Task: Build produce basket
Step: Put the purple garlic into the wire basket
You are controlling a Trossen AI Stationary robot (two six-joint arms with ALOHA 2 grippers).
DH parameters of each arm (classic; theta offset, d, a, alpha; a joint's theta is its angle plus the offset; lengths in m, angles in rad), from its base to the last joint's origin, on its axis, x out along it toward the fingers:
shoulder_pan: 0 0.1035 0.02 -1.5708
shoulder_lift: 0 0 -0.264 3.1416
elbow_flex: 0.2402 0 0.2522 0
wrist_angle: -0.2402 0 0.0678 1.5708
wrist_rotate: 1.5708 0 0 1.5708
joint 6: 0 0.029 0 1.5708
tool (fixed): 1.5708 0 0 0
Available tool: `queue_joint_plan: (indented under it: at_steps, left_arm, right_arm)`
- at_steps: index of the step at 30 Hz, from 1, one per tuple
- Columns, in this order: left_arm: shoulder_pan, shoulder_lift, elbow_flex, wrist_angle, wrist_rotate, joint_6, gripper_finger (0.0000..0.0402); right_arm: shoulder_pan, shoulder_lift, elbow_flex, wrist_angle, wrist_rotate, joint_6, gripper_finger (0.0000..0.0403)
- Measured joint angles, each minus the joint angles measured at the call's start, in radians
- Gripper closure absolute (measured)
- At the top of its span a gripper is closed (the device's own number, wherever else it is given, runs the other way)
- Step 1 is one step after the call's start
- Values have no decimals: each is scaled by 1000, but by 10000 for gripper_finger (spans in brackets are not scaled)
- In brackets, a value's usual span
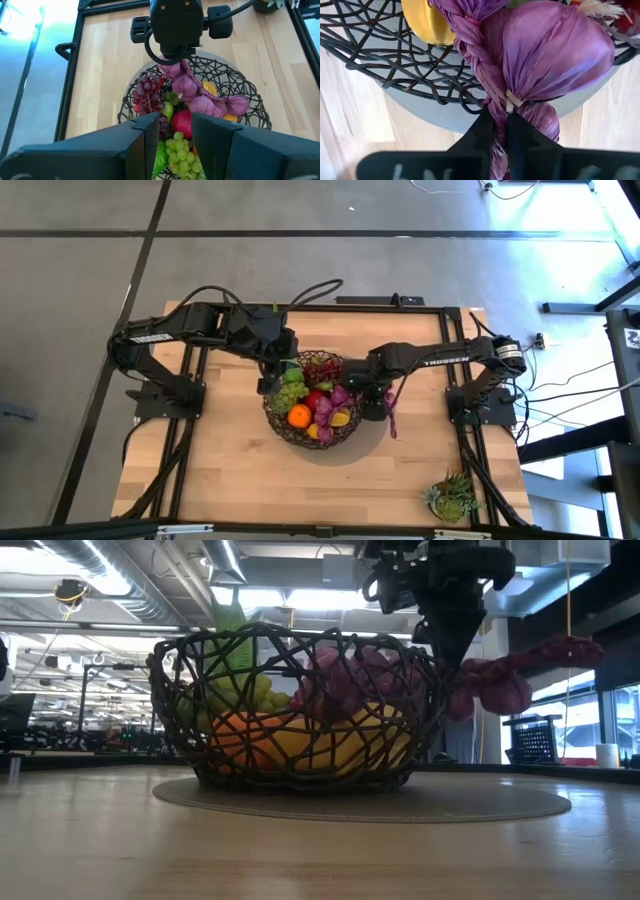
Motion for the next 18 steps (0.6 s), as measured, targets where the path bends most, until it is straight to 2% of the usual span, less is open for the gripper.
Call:
queue_joint_plan:
  at_steps: [3,7,13,18]
  left_arm:
    - [0,0,0,0,0,0,299]
    - [0,0,0,0,0,0,299]
    - [0,0,0,0,0,-1,299]
    - [0,0,0,0,0,-1,299]
  right_arm:
    - [0,-3,0,-7,0,11,380]
    - [1,-7,21,-50,8,11,392]
    - [0,-7,127,-143,74,11,391]
    - [3,-8,227,-150,97,10,391]
